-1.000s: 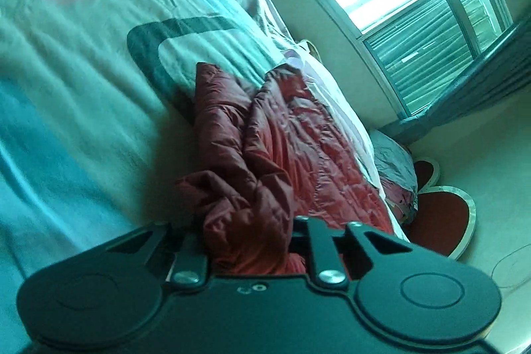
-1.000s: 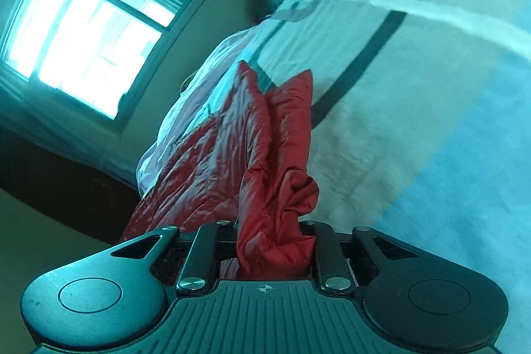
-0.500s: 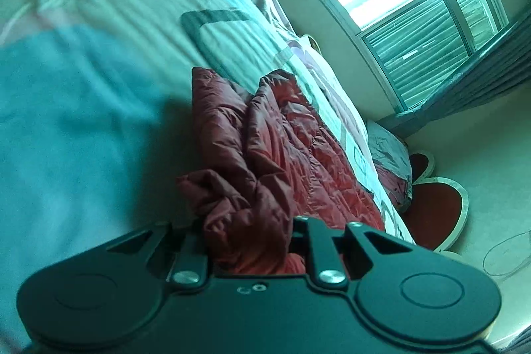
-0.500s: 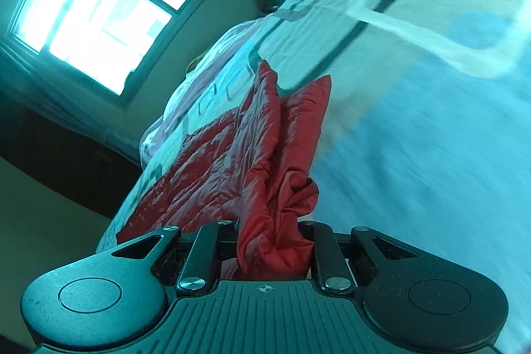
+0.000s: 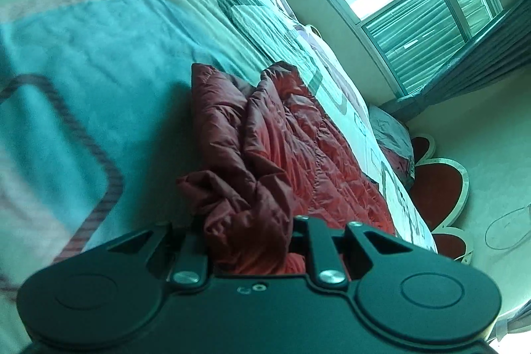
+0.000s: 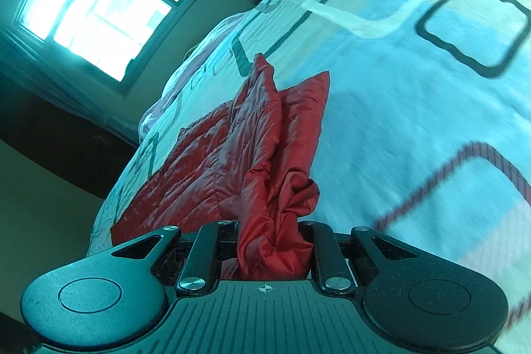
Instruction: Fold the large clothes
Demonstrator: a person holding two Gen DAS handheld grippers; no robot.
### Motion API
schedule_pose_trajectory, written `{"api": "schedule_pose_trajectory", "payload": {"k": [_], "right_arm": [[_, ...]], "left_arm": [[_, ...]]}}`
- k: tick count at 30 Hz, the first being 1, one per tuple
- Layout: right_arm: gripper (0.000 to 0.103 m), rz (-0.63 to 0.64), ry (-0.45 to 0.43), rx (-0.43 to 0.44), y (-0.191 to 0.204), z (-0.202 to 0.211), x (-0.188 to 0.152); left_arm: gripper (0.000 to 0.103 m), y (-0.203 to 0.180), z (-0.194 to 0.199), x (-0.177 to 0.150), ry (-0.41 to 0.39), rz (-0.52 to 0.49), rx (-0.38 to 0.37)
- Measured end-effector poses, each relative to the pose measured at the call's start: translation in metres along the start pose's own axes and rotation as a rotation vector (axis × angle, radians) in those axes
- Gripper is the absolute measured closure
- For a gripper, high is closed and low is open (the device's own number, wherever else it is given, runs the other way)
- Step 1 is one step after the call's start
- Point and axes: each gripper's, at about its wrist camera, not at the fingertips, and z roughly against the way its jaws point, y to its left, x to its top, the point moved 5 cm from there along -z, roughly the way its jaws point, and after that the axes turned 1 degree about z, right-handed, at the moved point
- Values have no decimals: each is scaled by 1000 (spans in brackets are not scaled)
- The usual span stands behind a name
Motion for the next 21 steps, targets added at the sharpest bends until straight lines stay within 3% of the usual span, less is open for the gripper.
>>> {"api": "schedule_pose_trajectory", "payload": {"k": [16, 20, 21], "right_arm": [[87, 2, 43, -11, -21, 5, -11], [84, -16, 48, -9, -29, -1, -11], [77, -13, 47, -9, -30, 0, -11]], "left_arm": [[84, 14, 8, -19, -3, 12, 22], [70, 20, 4, -20, -32, 27, 43], [64, 21, 5, -20, -42, 37, 45]]}}
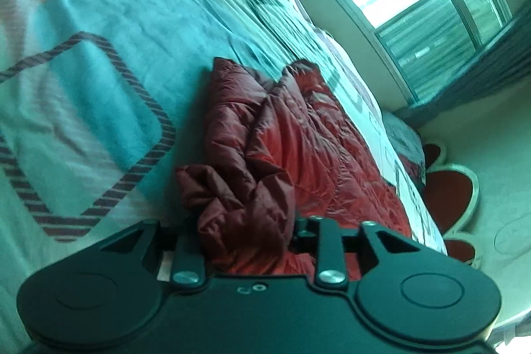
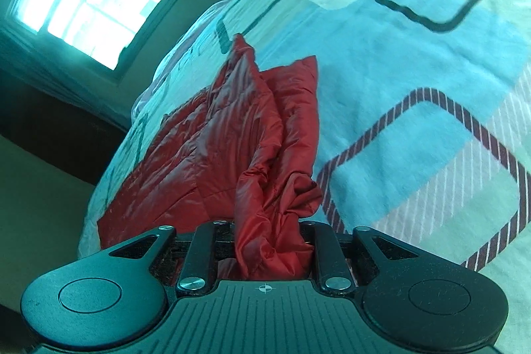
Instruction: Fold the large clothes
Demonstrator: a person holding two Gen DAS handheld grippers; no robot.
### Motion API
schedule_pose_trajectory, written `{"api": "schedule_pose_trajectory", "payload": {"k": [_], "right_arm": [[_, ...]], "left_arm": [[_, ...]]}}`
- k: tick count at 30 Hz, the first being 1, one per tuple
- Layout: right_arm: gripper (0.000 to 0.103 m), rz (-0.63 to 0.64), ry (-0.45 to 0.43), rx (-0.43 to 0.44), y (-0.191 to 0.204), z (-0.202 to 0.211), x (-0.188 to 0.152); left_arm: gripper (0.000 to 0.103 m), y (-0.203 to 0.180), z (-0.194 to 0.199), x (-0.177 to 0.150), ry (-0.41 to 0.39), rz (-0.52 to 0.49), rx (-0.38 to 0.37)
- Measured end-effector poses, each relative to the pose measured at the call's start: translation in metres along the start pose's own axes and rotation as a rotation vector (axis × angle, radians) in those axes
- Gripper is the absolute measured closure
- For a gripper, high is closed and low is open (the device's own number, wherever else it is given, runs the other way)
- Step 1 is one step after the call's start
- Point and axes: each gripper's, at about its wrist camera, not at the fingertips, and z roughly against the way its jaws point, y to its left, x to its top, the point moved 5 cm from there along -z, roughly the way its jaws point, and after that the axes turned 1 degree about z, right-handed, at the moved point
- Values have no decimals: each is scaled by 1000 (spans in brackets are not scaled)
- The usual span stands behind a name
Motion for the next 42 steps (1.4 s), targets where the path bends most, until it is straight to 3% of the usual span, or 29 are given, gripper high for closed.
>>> {"api": "schedule_pose_trajectory", "payload": {"k": [1, 2, 3, 4, 6, 8, 10, 12, 14, 16, 17, 20, 25, 28, 30, 32, 36, 40, 42], "right_arm": [[62, 5, -4, -12, -1, 2, 1], [54, 10, -22, -28, -3, 7, 3], [33, 15, -54, -44, -5, 14, 6], [17, 22, -95, -74, -8, 23, 9], [17, 47, -169, -138, -14, 40, 17], [26, 26, -239, -140, -20, 59, 25], [73, 28, -267, -137, -16, 69, 30], [93, 70, -257, -101, 0, 71, 32], [94, 144, -207, -56, 27, 62, 25], [94, 227, -143, 7, 61, 46, 9], [94, 255, -103, 41, 75, 36, -1], [94, 331, -19, 98, 116, 2, -29], [94, 338, 63, 109, 145, -45, -57], [97, 375, 158, 34, 143, -77, -70], [103, 382, 179, -11, 133, -94, -76], [103, 360, 172, -7, 127, -102, -75], [103, 323, 161, -5, 131, -94, -65], [103, 313, 112, 54, 137, -50, -61], [103, 276, 143, 73, 133, -43, -67]], "left_arm": [[57, 1, 2, -1, -10, 15, 3], [42, 1, 5, -2, -20, 25, -6], [26, 1, 10, -2, -32, 28, -14], [20, 0, 15, -3, -47, 20, -8], [19, -3, 21, -4, -55, -7, -3], [25, -3, 18, -7, -30, -9, -10], [29, -2, 14, -7, -22, -14, -5], [39, -2, 11, -5, -18, -10, -11], [46, -1, 7, -3, -16, -13, -12], [60, 1, 3, -1, -10, -6, -31], [73, 2, 1, -1, -8, 0, -51], [81, -1, 3, -2, -20, -26, -81], [84, -10, 14, -1, -31, -58, -129], [86, -19, 23, 0, -36, -77, -152], [86, -39, 35, 1, -56, -141, -192], [86, -65, 44, -3, -70, -237, -218], [86, -85, 46, -4, -77, -331, -185], [86, -84, 46, -1, -65, -339, -177], [86, -84, 49, -3, -61, -344, -178]]}}
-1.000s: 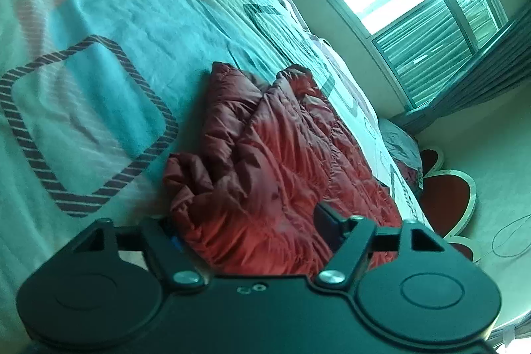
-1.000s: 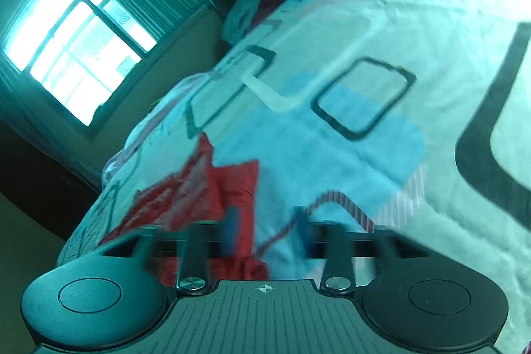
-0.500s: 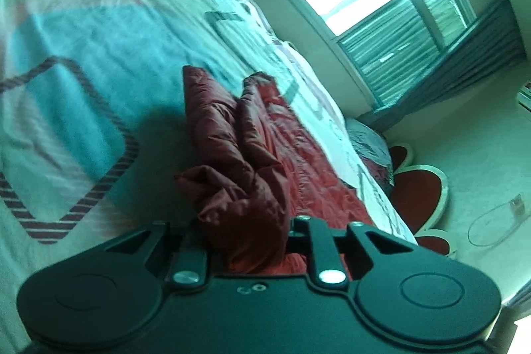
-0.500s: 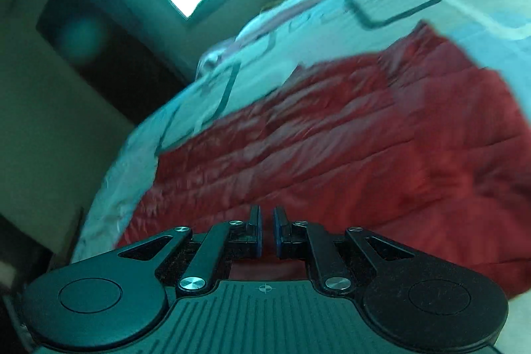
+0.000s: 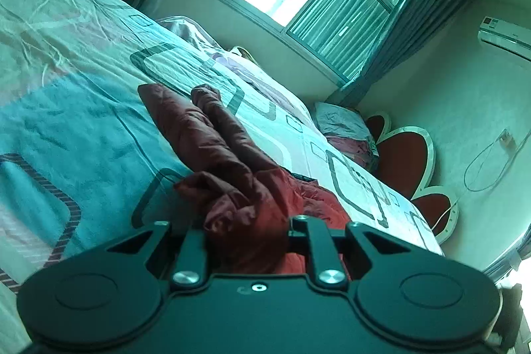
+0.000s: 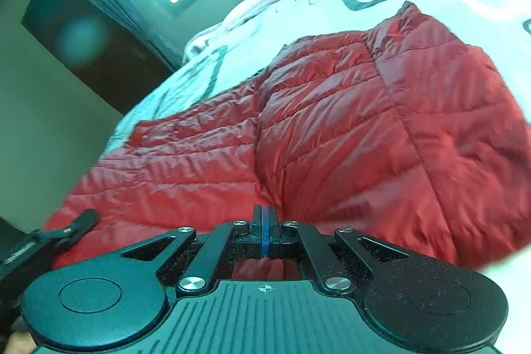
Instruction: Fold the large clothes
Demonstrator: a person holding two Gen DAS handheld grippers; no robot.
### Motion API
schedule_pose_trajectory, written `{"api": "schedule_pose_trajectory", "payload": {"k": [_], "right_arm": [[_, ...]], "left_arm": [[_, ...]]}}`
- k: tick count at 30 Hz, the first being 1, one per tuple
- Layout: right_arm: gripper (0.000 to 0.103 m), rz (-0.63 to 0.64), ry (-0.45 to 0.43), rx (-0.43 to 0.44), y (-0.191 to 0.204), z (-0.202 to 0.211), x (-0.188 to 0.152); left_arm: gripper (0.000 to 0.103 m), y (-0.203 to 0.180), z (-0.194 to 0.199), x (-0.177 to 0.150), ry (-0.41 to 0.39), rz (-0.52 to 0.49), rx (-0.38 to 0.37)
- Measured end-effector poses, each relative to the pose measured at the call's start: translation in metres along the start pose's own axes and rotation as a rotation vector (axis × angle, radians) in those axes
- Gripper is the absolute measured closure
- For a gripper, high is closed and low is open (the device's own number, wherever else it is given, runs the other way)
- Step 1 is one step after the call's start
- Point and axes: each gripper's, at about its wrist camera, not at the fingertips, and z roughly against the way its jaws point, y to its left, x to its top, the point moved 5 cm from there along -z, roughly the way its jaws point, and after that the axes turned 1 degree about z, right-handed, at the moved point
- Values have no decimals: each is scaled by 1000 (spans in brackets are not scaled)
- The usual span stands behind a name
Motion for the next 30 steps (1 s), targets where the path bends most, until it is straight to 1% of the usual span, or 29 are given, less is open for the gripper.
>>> {"api": "schedule_pose_trajectory", "payload": {"k": [2, 4, 6, 8, 10, 12, 14, 15, 17, 18, 19, 20, 23, 24, 26, 30], "right_arm": [[103, -9, 66, 3, 3, -11, -16], [103, -5, 135, -19, -3, -32, -30], [103, -39, 131, -7, -9, -43, -33], [103, -55, 140, 1, -8, -46, -28], [103, -71, 140, 6, -10, -39, -22], [103, -86, 57, 7, -14, -16, -10], [103, -60, -74, -25, -23, 19, 7], [103, -41, -150, -69, -30, 38, 16], [103, -61, -262, -153, -50, 71, 31], [103, -78, -303, -189, -63, 84, 38], [103, -80, -326, -247, -75, 93, 44], [103, -88, -319, -291, -85, 96, 49], [103, -119, -242, -361, -107, 86, 52], [103, -139, -211, -357, -111, 78, 51], [103, -175, -194, -308, -112, 74, 44], [103, -175, -149, -249, -122, 71, 39]], "left_arm": [[86, -8, 2, 1, 7, -15, -6], [86, -28, 1, 3, 14, -78, -29], [86, -54, 4, -2, 15, -188, -52], [86, -78, 3, -6, 12, -293, -57], [86, -92, 0, -8, 10, -356, -46], [86, -101, -3, -7, 16, -396, -42], [86, -106, -5, -7, 28, -407, -52], [86, -109, -6, -6, 35, -416, -54], [86, -115, -10, -6, 44, -441, -59], [86, -121, -12, -7, 48, -448, -63], [86, -124, -14, -7, 54, -451, -73], [86, -130, -17, -8, 61, -456, -84], [86, -152, -25, -17, 89, -485, -124], [86, -158, -30, -21, 106, -496, -132], [86, -176, -40, -31, 141, -525, -150], [86, -204, -68, -59, 231, -580, -167]]}}
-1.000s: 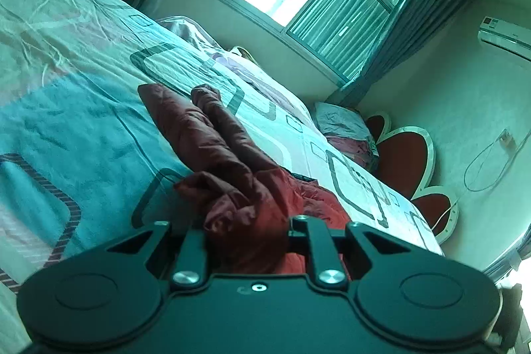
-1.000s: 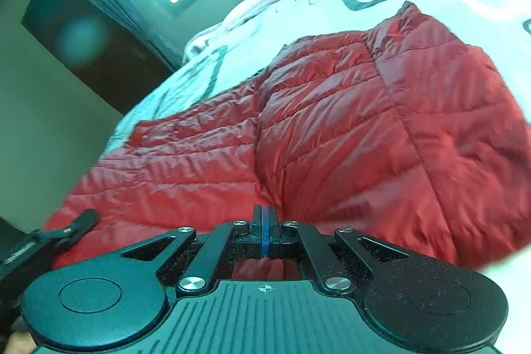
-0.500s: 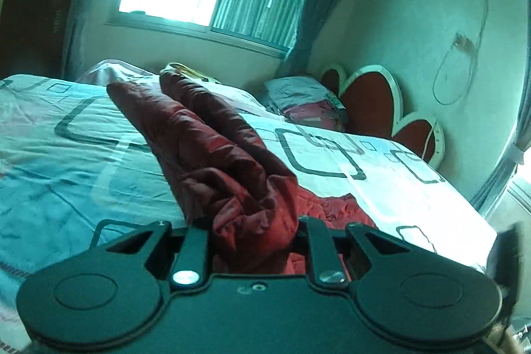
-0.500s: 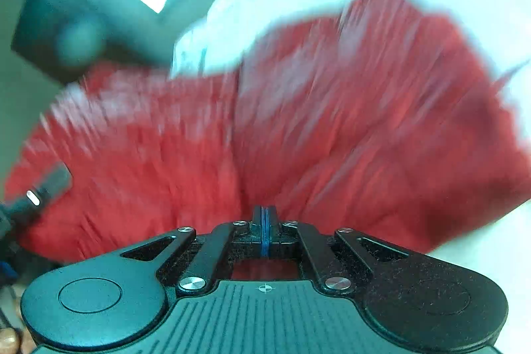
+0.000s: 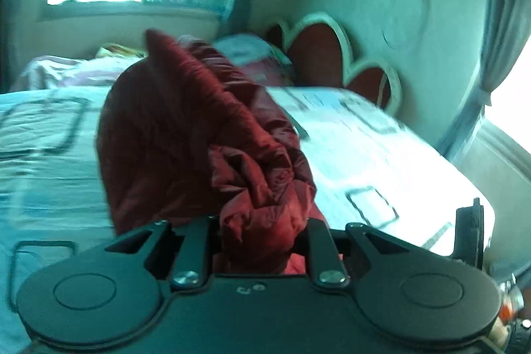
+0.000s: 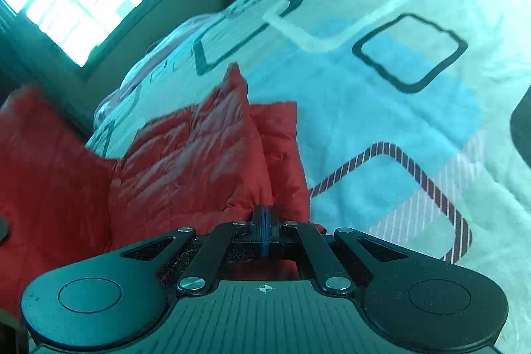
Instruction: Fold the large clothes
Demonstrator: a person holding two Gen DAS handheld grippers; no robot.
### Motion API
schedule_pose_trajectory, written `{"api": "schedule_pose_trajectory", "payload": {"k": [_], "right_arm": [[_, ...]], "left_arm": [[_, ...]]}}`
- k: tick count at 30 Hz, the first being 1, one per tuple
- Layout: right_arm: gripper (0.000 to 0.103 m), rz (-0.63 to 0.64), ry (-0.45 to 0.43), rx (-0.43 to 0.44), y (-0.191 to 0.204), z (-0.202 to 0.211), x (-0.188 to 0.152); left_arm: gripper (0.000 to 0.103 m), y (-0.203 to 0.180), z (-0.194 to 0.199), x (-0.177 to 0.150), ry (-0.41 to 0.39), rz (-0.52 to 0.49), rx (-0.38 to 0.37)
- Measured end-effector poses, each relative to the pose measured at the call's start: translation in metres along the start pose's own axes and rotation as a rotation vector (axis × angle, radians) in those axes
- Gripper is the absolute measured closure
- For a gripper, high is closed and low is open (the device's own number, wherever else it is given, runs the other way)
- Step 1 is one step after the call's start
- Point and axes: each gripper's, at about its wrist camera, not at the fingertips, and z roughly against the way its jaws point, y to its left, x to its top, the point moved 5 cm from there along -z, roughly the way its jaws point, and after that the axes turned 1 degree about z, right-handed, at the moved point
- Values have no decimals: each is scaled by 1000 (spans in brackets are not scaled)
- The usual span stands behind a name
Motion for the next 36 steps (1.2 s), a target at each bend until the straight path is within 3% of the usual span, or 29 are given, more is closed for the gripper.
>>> {"api": "schedule_pose_trajectory", "payload": {"k": [7, 10, 12, 14, 15, 18, 20, 22, 24, 27, 29, 31, 33, 36], "right_arm": [[103, -1, 96, 129, -23, 3, 22], [103, -31, 103, 146, -40, 8, 37], [101, -46, 91, 117, -51, 12, 47], [44, -59, 71, 93, -61, 20, 56], [19, -54, 26, 105, -63, 26, 61], [20, -23, -3, 174, -59, 41, 72], [28, -17, 0, 226, -51, 46, 78], [28, 3, 7, 258, -40, 46, 84], [28, 29, 6, 296, -26, 48, 89], [28, 102, 6, 321, 0, 41, 96], [28, 158, 12, 317, 19, 25, 102], [28, 204, 33, 306, 37, 11, 107], [30, 237, 47, 292, 53, -6, 113], [51, 262, 94, 273, 65, -35, 117]], "left_arm": [[79, -39, -77, -28, 182, 40, 7], [65, -46, -96, -40, 214, 76, 7], [35, -49, -96, -42, 207, 90, -20], [23, -54, -91, -43, 198, 115, -51], [22, -57, -88, -44, 199, 121, -69], [22, -60, -76, -46, 207, 150, -131], [20, -60, -64, -47, 208, 173, -171], [21, -55, -42, -42, 171, 200, -187], [33, -39, -20, -37, 103, 244, -148], [45, 9, -2, -29, 8, 297, -1], [53, 42, -3, -26, -14, 353, 59], [55, 72, -14, -22, -27, 405, 75], [68, 89, -34, -18, -11, 423, 74], [73, 96, -66, -14, 39, 408, 40]]}}
